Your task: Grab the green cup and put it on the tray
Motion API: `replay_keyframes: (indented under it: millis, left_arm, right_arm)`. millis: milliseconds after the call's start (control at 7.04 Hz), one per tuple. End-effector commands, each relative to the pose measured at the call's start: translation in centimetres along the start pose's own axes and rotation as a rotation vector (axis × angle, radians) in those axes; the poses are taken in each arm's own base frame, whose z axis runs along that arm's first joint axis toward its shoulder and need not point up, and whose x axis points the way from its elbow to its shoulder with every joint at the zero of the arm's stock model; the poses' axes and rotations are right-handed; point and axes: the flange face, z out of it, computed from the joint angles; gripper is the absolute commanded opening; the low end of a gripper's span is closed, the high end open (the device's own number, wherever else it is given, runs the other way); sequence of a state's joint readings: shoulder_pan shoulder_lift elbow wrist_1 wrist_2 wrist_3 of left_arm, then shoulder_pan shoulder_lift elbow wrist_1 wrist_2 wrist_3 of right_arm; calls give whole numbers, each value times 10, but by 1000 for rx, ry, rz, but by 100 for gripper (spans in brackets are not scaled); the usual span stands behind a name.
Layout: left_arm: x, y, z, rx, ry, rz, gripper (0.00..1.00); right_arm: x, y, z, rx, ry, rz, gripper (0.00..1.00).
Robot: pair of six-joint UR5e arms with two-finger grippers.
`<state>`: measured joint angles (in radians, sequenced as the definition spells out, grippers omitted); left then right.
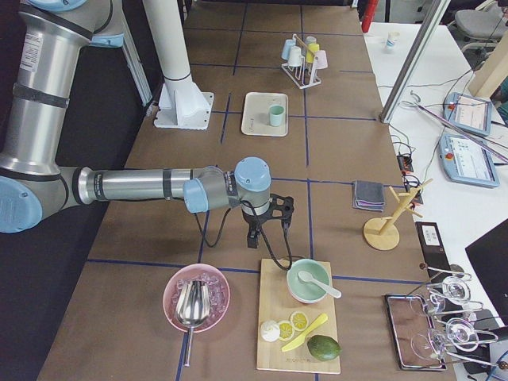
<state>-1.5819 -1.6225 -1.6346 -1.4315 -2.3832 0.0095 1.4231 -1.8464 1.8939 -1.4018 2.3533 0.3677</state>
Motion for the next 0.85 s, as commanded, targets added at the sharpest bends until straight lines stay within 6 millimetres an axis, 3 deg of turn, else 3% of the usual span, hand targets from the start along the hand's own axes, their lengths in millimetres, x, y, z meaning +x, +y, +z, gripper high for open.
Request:
replay_keyframes:
  millis: [0,426,711]
  left_arm:
    - [-30,28,6,-13,4,-66,100]
    - [-26,27,4,-2,25,-181,100]
    - [-23,30,3,1,25,-174,100]
  right_arm:
    - [18,-11,-14,-41,24,-63,100]
    - [17,-33,-30,-97,40,-133,100]
    - [29,-57,-20,-111,41,-144,100]
